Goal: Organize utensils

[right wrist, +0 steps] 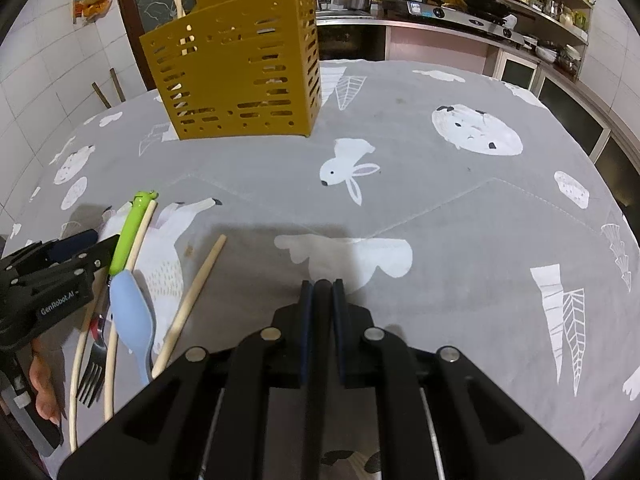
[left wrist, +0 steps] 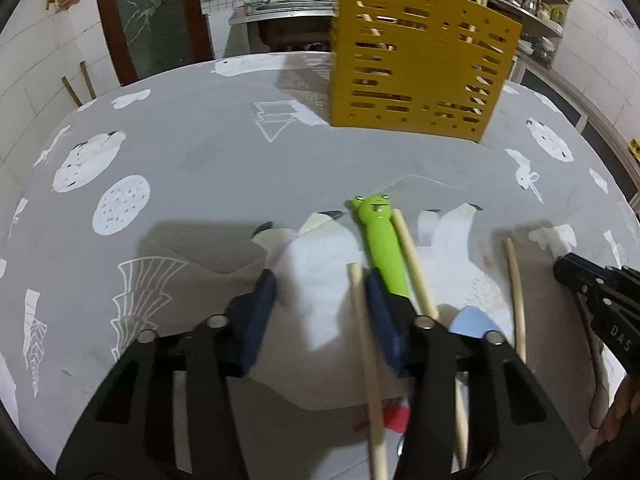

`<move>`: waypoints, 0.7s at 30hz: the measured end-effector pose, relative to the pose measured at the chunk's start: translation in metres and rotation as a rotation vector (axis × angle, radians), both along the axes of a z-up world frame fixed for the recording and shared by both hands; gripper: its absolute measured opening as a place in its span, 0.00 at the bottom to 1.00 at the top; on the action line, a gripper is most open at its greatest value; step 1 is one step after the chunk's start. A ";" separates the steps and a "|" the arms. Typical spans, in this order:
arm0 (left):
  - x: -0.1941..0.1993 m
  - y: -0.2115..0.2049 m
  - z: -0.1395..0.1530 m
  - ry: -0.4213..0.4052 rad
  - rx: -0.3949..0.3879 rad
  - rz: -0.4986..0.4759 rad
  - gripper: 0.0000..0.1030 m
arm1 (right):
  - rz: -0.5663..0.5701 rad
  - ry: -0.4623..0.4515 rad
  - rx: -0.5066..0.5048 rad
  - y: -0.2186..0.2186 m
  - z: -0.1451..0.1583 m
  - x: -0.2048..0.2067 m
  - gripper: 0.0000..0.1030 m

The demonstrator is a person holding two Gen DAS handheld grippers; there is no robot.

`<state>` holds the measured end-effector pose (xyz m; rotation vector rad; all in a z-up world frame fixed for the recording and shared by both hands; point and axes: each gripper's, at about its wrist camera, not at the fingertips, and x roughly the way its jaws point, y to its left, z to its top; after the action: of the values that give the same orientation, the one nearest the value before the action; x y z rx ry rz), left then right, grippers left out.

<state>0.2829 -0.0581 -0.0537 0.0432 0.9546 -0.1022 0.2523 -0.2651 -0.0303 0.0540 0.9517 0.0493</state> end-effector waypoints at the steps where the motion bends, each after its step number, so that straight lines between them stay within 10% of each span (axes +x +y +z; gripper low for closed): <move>1: 0.000 -0.002 0.000 -0.001 0.009 -0.003 0.40 | -0.004 0.003 0.000 0.000 0.000 0.001 0.10; 6: -0.001 -0.004 0.001 0.020 -0.001 -0.033 0.21 | -0.016 0.035 -0.027 0.006 0.001 0.004 0.10; 21: -0.003 0.000 0.003 0.022 -0.074 -0.028 0.06 | -0.054 -0.022 0.052 -0.001 0.005 -0.001 0.10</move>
<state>0.2798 -0.0578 -0.0507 -0.0131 0.9712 -0.1644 0.2514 -0.2661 -0.0257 0.1267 0.9264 0.0246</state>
